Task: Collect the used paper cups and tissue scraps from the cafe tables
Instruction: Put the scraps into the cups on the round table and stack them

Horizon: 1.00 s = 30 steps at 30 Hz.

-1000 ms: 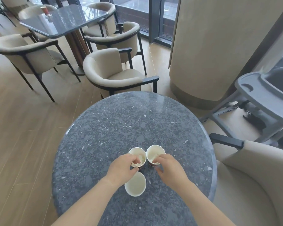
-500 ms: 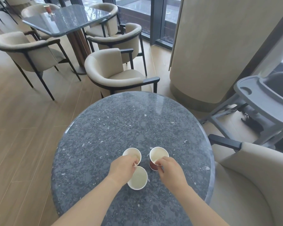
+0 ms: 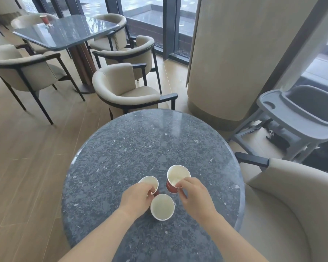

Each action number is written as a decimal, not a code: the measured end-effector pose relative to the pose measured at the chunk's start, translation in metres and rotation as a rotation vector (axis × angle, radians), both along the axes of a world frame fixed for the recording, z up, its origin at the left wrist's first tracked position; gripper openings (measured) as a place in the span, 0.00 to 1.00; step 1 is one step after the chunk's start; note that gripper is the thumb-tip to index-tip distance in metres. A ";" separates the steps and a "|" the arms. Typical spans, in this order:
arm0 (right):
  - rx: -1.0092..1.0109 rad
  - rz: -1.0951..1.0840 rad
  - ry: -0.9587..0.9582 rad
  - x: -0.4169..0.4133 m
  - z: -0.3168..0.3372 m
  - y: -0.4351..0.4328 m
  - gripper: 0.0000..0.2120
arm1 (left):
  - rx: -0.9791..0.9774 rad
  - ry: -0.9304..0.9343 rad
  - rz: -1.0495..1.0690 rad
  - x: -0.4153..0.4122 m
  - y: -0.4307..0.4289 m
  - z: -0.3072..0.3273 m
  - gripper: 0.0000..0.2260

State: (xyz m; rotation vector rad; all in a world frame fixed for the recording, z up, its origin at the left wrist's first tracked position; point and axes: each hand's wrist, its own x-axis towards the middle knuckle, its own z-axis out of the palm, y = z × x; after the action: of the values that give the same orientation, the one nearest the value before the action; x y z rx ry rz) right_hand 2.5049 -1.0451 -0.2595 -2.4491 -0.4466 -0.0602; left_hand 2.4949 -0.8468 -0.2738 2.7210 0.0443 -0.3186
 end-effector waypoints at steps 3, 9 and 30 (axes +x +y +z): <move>0.024 -0.014 -0.049 -0.014 0.011 0.008 0.07 | 0.015 -0.025 0.006 -0.004 0.007 0.003 0.08; 0.072 -0.024 -0.147 -0.035 0.027 0.027 0.13 | -0.005 -0.028 -0.019 -0.012 0.022 0.008 0.10; -0.076 -0.114 0.109 -0.068 -0.021 0.036 0.06 | 0.011 -0.047 -0.175 -0.041 0.053 0.011 0.12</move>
State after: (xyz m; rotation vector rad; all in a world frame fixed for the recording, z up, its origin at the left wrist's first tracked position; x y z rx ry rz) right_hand 2.4371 -1.0092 -0.2804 -2.5364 -0.2659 0.0425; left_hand 2.4536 -0.7939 -0.2633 2.7473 -0.2063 -0.3042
